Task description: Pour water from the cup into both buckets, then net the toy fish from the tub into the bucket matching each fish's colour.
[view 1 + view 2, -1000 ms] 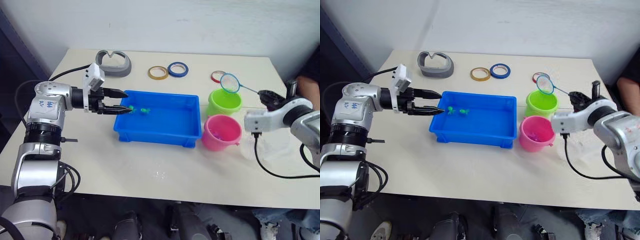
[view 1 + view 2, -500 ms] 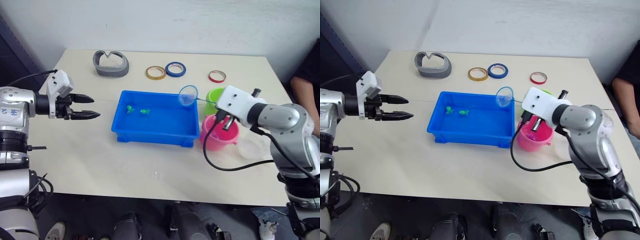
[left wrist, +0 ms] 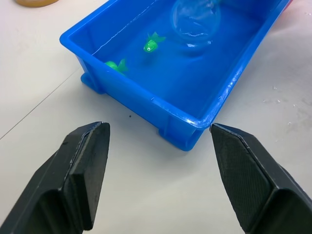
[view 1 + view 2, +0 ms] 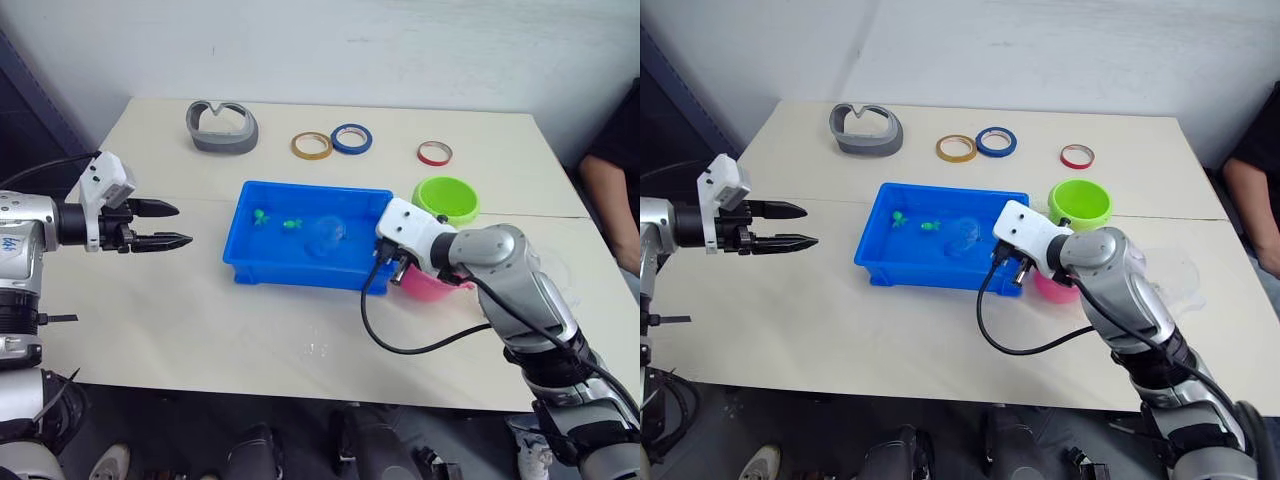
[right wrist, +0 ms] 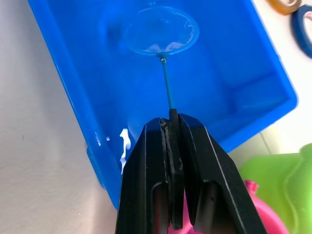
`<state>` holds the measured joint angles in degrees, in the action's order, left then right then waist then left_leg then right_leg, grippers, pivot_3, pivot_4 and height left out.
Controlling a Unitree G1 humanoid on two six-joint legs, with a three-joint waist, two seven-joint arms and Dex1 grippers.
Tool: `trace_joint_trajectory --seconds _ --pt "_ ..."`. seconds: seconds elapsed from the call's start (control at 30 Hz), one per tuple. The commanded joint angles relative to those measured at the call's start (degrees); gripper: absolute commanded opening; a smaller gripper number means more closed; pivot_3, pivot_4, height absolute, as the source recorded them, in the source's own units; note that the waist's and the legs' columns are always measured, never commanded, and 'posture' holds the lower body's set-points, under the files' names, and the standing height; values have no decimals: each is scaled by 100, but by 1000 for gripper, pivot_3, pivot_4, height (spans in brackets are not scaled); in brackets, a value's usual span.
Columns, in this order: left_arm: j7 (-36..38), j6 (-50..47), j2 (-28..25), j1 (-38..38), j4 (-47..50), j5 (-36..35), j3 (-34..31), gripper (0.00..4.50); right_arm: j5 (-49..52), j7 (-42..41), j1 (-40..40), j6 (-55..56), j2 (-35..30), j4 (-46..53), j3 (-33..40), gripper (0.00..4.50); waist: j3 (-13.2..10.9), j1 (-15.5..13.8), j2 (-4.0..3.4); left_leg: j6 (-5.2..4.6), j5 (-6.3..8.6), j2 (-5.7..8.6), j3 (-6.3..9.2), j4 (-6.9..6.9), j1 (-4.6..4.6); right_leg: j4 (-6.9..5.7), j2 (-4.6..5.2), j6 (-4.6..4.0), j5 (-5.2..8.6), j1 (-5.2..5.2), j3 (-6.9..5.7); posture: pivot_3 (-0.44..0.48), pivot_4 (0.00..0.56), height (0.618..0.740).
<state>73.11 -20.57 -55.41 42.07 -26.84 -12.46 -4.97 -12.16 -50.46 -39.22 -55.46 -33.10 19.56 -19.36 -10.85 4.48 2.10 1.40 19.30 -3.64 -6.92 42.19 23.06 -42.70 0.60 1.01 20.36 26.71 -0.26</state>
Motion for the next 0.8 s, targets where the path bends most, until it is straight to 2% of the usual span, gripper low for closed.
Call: trace_joint_trajectory --seconds 0.03,0.3,0.57,0.8 --pt "-51 -66 -123 1 279 -164 -222 3596 41 213 -189 -7 129 -135 -118 0 0 7 1 0 0 0 0 0 0 0 0 0 0 0 0 0 150 693" --pt "-112 -209 -101 -10 438 -247 -245 3596 259 646 -378 -92 756 -748 -161 0 1 17 1 0 0 -1 0 -1 0 0 -1 0 0 0 0 0 150 693" --pt "-153 -335 -156 -86 601 -319 -299 3596 708 1228 -614 -99 1575 -1484 376 0 1 20 2 0 0 -1 0 -1 1 0 -1 0 0 1 0 0 150 693" --pt "-169 -432 -185 -156 716 -371 -361 3596 1086 1446 -765 -224 1797 -1542 717 0 1 18 2 0 0 -1 1 -4 3 3 0 0 0 2 -1 0 150 693"
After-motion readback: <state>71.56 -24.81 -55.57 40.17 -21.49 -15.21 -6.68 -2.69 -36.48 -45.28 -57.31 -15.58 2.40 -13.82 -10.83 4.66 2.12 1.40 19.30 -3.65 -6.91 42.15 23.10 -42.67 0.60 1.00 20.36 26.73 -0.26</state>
